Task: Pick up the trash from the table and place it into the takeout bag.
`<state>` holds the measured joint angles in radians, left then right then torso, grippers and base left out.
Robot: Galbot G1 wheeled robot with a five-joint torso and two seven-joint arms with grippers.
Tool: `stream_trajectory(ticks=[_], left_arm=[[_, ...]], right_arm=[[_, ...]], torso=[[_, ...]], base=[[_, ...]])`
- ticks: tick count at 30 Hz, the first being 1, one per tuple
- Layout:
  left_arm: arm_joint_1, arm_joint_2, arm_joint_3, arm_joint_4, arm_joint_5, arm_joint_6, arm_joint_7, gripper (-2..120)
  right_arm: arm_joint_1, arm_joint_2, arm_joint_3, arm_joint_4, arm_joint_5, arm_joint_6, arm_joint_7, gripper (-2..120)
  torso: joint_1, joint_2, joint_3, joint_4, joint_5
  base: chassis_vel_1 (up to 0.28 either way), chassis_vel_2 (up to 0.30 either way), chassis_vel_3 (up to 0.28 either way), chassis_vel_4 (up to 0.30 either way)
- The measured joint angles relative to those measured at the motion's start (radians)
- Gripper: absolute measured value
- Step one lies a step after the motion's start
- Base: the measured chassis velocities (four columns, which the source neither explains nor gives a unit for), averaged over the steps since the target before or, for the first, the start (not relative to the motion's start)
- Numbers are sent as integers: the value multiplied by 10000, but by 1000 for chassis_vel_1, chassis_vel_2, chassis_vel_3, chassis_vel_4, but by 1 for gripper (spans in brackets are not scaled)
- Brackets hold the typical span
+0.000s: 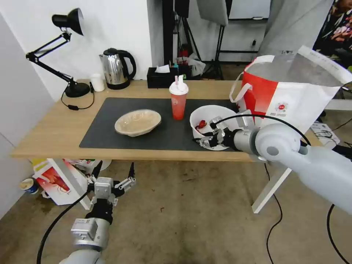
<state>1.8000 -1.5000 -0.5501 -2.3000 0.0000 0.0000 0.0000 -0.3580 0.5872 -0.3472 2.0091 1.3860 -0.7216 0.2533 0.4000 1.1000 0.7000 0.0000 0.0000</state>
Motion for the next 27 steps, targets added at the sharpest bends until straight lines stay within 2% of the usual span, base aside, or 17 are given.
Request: stream_trajectory(ticks=[1, 2, 3, 5, 7, 27], left_arm=[[0, 0, 0, 0, 0, 0, 0, 100], [0, 0, 0, 0, 0, 0, 0, 100], [0, 0, 0, 0, 0, 0, 0, 100], [0, 0, 0, 0, 0, 0, 0, 100], [0, 0, 0, 0, 0, 0, 0, 100], [0, 0, 0, 0, 0, 0, 0, 100]], right_arm=[[2, 0, 10, 0, 5, 0, -3, 25], [2, 0, 10, 1, 6, 0, -5, 24], [3, 0, 13, 2, 10, 0, -6, 15], [3, 0, 14, 1, 11, 0, -9, 12], [10, 2, 25, -9, 15, 0, -14, 2], [186, -52, 88, -105, 1, 3, -407, 0]], torso=[[0, 0, 0, 0, 0], [0, 0, 0, 0, 0], [0, 0, 0, 0, 0], [0, 0, 0, 0, 0], [0, 0, 0, 0, 0], [0, 0, 0, 0, 1]], base=[[0, 0, 0, 0], [0, 0, 0, 0], [0, 0, 0, 0], [0, 0, 0, 0], [0, 0, 0, 0], [0, 0, 0, 0]])
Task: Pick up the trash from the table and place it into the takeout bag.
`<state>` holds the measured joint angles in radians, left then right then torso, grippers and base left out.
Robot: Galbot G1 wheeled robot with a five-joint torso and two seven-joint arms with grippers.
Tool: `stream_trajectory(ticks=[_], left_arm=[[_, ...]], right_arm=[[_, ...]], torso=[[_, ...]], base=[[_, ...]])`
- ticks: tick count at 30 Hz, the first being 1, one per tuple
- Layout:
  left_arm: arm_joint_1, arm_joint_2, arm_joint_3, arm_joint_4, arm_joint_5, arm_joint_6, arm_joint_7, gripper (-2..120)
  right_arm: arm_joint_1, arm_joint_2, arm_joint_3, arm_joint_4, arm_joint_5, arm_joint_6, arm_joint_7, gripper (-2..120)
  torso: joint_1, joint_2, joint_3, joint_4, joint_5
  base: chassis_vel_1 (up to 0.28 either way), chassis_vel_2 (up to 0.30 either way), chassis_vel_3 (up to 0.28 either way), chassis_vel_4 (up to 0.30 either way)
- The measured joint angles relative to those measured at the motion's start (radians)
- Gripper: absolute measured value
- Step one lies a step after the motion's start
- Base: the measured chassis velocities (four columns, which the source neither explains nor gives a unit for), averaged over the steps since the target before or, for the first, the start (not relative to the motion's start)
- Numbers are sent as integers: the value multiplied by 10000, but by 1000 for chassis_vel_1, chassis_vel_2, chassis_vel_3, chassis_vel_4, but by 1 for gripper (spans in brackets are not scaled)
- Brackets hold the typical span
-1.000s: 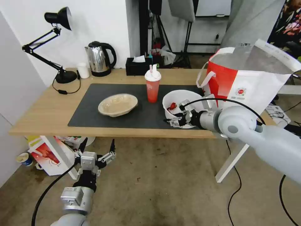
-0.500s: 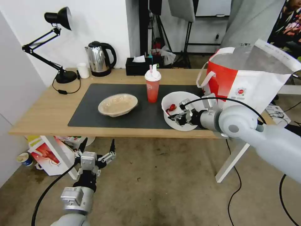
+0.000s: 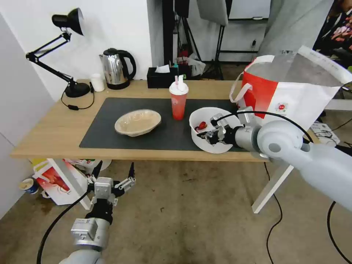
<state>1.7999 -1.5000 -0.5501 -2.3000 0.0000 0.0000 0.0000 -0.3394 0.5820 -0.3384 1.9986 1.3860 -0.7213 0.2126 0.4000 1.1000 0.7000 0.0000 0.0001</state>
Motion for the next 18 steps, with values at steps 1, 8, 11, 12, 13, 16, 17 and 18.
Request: stream_trajectory(ticks=[1, 8, 11, 12, 13, 16, 17, 18], left_arm=[[0, 0, 0, 0, 0, 0, 0, 100], [0, 0, 0, 0, 0, 0, 0, 100], [0, 0, 0, 0, 0, 0, 0, 100], [0, 0, 0, 0, 0, 0, 0, 100], [0, 0, 0, 0, 0, 0, 0, 100], [0, 0, 0, 0, 0, 0, 0, 100], [0, 0, 0, 0, 0, 0, 0, 100], [0, 0, 0, 0, 0, 0, 0, 100]], right_arm=[[0, 0, 0, 0, 0, 0, 0, 0], [92, 40, 147, -128, -343, 2, -403, 0], [117, 44, 157, -147, -382, 2, -443, 0], [300, 67, 177, -188, -520, 4, -631, 0], [474, 88, 183, -233, -625, 6, -756, 0], [678, 118, 218, -243, -711, 7, -908, 0], [763, 111, 230, -242, -847, 7, -1040, 0], [763, 111, 230, -242, -847, 7, -1040, 0]], torso=[[0, 0, 0, 0, 0], [0, 0, 0, 0, 0], [0, 0, -1, 0, 0], [0, 0, 0, 0, 0], [0, 0, 0, 0, -2], [0, 0, 0, 1, -1], [1, 0, 0, 0, -1], [1, 0, 0, 0, -1]], base=[[0, 0, 0, 0], [0, 0, 0, 0], [0, 0, 0, 0], [0, 0, 0, 0], [0, 0, 0, 0], [0, 0, 0, 0], [0, 0, 0, 0], [0, 0, 0, 0]])
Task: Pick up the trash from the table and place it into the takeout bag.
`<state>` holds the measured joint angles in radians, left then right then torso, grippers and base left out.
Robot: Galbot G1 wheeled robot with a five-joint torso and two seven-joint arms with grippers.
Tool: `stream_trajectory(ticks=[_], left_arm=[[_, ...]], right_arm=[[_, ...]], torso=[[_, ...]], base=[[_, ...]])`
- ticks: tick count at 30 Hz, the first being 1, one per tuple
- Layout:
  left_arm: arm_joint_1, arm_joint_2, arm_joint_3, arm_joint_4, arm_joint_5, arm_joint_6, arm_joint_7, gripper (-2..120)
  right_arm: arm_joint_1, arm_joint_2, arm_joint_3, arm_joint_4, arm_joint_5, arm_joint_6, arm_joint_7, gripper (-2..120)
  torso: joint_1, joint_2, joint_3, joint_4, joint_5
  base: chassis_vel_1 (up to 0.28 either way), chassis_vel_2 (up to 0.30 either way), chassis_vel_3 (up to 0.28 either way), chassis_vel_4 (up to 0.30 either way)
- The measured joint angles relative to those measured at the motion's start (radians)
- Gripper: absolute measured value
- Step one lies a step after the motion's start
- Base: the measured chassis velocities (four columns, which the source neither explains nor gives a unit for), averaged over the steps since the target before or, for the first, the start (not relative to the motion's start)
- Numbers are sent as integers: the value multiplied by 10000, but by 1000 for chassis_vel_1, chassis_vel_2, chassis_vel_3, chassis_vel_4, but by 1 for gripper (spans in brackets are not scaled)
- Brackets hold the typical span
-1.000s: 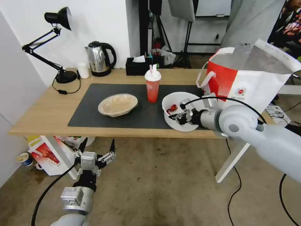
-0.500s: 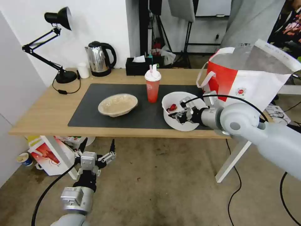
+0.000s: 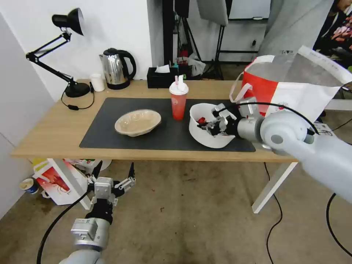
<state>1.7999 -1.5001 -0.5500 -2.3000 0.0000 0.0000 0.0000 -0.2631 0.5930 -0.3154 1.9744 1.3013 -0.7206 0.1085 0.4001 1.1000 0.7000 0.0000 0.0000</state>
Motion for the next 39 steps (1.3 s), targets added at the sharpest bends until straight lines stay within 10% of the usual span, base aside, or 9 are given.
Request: stream_trajectory(ticks=[39], left_arm=[[0, 0, 0, 0, 0, 0, 0, 100]], right_arm=[[3527, -350, -1625, -50, 20, 1, -1036, 0]], torso=[[-1, 0, 0, -1, 0]], base=[[0, 0, 0, 0]])
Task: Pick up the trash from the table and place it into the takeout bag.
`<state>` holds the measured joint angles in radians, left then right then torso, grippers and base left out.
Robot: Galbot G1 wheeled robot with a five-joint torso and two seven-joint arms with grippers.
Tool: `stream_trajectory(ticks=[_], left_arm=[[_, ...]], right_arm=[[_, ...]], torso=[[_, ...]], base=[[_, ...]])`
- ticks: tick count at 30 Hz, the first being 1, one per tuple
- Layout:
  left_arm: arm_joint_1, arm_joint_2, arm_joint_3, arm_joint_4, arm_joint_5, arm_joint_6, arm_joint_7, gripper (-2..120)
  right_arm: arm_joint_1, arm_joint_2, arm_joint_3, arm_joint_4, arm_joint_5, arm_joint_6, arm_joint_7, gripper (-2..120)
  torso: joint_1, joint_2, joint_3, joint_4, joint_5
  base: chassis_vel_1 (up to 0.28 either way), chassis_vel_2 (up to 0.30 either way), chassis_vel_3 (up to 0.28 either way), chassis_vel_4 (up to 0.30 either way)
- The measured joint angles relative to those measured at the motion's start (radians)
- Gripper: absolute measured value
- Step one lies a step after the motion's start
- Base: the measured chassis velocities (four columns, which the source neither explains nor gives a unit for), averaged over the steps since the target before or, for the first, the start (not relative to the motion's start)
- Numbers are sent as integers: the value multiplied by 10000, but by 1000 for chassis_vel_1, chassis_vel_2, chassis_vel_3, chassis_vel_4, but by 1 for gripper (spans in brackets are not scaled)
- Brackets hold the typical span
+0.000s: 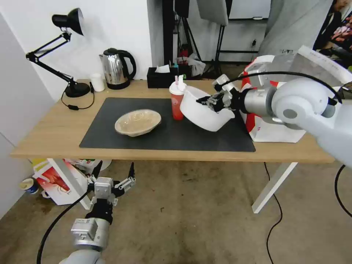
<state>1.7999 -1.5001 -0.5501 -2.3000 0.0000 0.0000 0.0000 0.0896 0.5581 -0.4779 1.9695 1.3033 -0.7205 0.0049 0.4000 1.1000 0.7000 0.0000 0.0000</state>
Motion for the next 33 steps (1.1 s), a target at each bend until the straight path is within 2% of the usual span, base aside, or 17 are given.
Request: stream_trajectory(ticks=[6, 11, 17, 33], left_arm=[[0, 0, 0, 0, 0, 0, 0, 100], [1, 0, 0, 0, 0, 0, 0, 100], [0, 0, 0, 0, 0, 0, 0, 100], [0, 0, 1, 0, 0, 0, 0, 100]], right_arm=[[681, 116, -289, -98, 181, -2, -11, 0], [1814, 373, -756, -280, 335, -3, -54, 0], [2301, 482, -968, -393, 326, -3, -248, 0], [3224, 549, -1248, -640, -872, 48, -1310, 0]], torso=[[0, 0, 0, 0, -2], [0, 0, 0, 1, 0], [0, 0, 1, 1, 1], [0, 0, -1, 1, 0]], base=[[0, 0, 0, 0], [0, 0, 0, 0], [0, 0, 0, 0], [0, 0, 0, 0]])
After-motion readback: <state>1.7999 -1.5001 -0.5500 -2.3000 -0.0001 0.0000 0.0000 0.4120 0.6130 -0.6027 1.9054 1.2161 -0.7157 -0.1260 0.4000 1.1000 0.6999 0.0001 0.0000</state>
